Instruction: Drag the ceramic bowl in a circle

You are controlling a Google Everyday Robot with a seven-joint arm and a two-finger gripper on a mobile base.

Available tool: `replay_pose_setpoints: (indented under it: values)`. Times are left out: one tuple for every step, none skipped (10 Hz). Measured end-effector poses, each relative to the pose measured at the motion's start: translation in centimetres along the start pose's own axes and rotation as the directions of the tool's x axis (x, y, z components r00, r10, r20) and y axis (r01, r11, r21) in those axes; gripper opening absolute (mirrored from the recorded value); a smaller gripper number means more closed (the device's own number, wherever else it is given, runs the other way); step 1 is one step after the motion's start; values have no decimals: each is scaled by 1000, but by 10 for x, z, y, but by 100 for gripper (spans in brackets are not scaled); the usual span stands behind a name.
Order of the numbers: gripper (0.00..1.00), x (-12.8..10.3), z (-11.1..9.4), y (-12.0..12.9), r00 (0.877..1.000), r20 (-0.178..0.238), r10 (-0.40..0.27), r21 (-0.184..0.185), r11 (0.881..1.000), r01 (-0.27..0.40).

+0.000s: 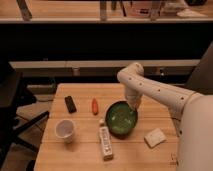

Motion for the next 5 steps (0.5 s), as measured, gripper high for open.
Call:
replay_pose_setpoints:
  values:
    - [0, 2, -1, -3, 1000, 0, -6, -1, 1000, 6]
    - [0, 6, -3, -6, 1000, 0, -14, -3, 1000, 14]
    - [0, 7, -4, -7, 1000, 0, -17, -4, 1000, 17]
    - [0, 10, -5, -4, 1000, -2, -18, -5, 1000, 18]
    - [0, 10, -5, 0, 1000, -2, -14, -4, 1000, 14]
